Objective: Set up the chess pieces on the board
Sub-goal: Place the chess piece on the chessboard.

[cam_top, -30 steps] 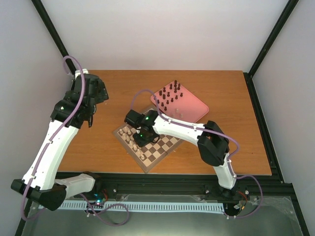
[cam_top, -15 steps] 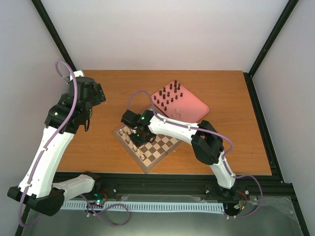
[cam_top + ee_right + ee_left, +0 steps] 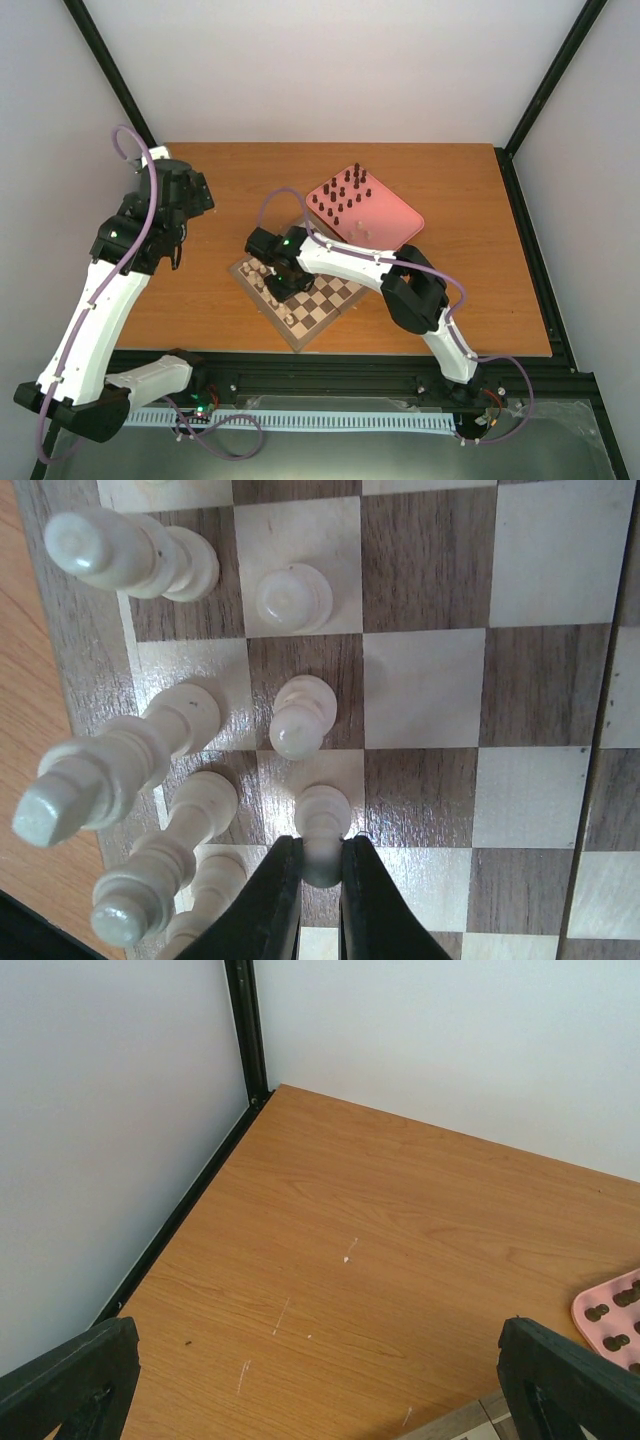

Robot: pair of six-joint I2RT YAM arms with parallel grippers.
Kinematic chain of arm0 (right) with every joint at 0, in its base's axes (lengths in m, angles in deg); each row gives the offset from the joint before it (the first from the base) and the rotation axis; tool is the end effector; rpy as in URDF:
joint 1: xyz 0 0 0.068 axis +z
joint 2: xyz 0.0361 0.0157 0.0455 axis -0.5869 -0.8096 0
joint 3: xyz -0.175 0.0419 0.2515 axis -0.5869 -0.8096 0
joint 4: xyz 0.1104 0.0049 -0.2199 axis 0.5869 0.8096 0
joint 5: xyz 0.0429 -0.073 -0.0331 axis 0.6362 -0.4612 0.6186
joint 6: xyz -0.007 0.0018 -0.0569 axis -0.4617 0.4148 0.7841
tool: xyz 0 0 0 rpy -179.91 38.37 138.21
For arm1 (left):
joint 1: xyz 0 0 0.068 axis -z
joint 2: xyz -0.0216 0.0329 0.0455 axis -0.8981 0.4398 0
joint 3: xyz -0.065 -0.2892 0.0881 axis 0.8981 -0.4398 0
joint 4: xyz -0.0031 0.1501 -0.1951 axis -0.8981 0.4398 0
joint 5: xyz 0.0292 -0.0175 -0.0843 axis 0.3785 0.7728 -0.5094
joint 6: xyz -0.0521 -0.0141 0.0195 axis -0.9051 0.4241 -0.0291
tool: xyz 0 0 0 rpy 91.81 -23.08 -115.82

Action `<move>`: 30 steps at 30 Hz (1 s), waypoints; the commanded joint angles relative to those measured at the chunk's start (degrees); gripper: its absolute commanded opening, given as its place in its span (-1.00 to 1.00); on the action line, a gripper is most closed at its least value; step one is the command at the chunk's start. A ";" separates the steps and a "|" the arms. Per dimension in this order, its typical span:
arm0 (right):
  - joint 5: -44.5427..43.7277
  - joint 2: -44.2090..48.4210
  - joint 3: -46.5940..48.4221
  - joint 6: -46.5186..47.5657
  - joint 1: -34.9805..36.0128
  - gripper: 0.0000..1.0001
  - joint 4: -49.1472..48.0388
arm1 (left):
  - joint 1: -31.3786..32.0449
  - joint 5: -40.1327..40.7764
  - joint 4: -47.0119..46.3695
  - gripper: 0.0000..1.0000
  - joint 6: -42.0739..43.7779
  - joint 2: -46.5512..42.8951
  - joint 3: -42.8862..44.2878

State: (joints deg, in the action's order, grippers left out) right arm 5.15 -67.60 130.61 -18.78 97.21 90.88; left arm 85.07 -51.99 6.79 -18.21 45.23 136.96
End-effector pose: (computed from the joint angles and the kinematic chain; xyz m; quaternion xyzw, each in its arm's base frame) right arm 0.2130 0.3906 0.2276 -0.3244 0.9415 0.0699 0.0583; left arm 0.1553 -0.0345 0.4571 -0.1751 0.8397 0.0800 0.5078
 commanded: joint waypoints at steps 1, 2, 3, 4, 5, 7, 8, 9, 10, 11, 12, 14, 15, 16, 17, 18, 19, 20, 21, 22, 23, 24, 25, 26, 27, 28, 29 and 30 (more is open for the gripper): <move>0.34 -1.35 1.59 0.46 0.61 -0.90 1.09 | 0.29 1.08 0.62 0.99 -0.44 -1.11 -0.22; 0.21 -1.41 1.69 0.47 0.60 -0.90 1.08 | 0.30 1.02 0.59 0.99 -0.43 -1.01 -0.27; 0.16 -1.40 1.73 0.44 0.60 -0.90 1.01 | 0.36 1.08 0.61 0.99 -0.36 -1.08 -0.22; 0.22 -1.39 1.68 0.50 0.60 -0.90 0.86 | 0.33 1.19 0.72 0.99 -0.39 -1.13 -0.25; 0.30 -1.39 1.80 0.51 0.60 -0.90 0.74 | 0.35 1.27 0.70 0.99 -0.36 -1.13 -0.26; 0.35 -1.54 2.02 0.67 0.62 -0.90 0.91 | 0.32 1.42 0.66 0.99 -0.18 -1.19 -0.18; 0.43 -1.64 2.17 0.76 0.60 -0.90 1.14 | 0.29 1.46 0.70 0.99 -0.17 -1.22 -0.13; 0.54 -1.65 2.15 0.83 0.60 -0.89 1.18 | 0.31 1.54 0.67 1.00 -0.10 -1.22 -0.12; 0.58 -1.59 2.15 0.85 0.60 -0.88 1.27 | 0.31 1.62 0.73 1.00 -0.10 -1.24 -0.14; 0.59 -1.53 2.15 0.99 0.60 -0.85 1.31 | 0.34 1.67 0.75 0.99 -0.08 -1.26 -0.23; 0.55 -1.37 2.13 1.07 0.66 -0.82 1.40 | 0.36 1.70 0.77 0.99 -0.08 -1.30 -0.29; 0.43 -1.08 2.12 1.14 0.73 -0.74 1.86 | 0.34 1.73 0.82 0.99 -0.17 -1.30 -0.34; 0.33 -0.88 2.10 1.10 0.69 -0.69 2.06 | 0.36 1.72 0.76 0.99 -0.25 -1.26 -0.42; 0.25 -0.71 1.91 1.13 0.69 -0.64 2.16 | 0.28 1.75 0.68 0.99 -0.26 -1.30 -0.40; 0.24 -0.51 1.80 1.17 0.76 -0.60 2.27 | 0.31 1.73 0.62 0.99 -0.32 -1.31 -0.41; 0.16 -0.28 1.74 1.19 0.78 -0.56 2.33 | 0.28 1.65 0.58 0.99 -0.35 -1.31 -0.46; 0.15 -0.05 1.66 1.28 0.84 -0.54 2.28 | 0.30 1.68 0.47 0.99 -0.35 -1.31 -0.47; 0.13 0.09 1.71 1.35 0.85 -0.51 2.40 | 0.31 1.58 0.42 0.99 -0.39 -1.26 -0.55; 0.07 0.29 1.73 1.42 0.86 -0.47 2.34 | 0.36 1.57 0.37 0.99 -0.35 -1.30 -0.52; -0.06 0.53 1.72 1.44 0.91 -0.44 2.30 | 0.36 1.60 0.39 0.99 -0.30 -1.28 -0.41; -0.07 0.80 1.81 1.47 0.95 -0.42 2.28 | 0.36 1.56 0.31 0.99 -0.26 -1.26 -0.45; -0.17 1.07 1.87 1.50 0.95 -0.38 2.36 | 0.36 1.63 0.29 0.99 -0.19 -1.25 -0.39; -0.47 1.45 2.01 1.51 0.95 -0.35 2.41 | 0.36 1.63 0.27 0.99 -0.17 -1.30 -0.24; -0.75 1.88 2.14 1.57 0.95 -0.31 2.52 | 0.31 1.63 0.15 0.99 -0.10 -1.31 -0.14; -0.95 2.46 2.36 1.63 0.95 -0.27 2.59 | 0.34 1.65 0.12 0.99 -0.04 -1.37 -0.14; -1.40 3.00 2.47 1.62 0.88 -0.25 2.72 | 0.32 1.68 0.07 0.99 0.00 -1.39 -0.01; -2.20 3.61 2.71 1.60 0.82 -0.22 2.95 | 0.29 1.64 -0.05 0.99 0.07 -1.40 0.01; -3.12 4.37 2.83 1.50 0.86 -0.18 3.10 | 0.31 1.69 -0.12 0.99 0.14 -1.40 0.12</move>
State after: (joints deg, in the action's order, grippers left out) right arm 4.84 -67.68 131.46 -17.23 97.48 92.61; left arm 85.07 -51.12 6.77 -18.19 44.97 136.44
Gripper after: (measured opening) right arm 0.386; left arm 0.998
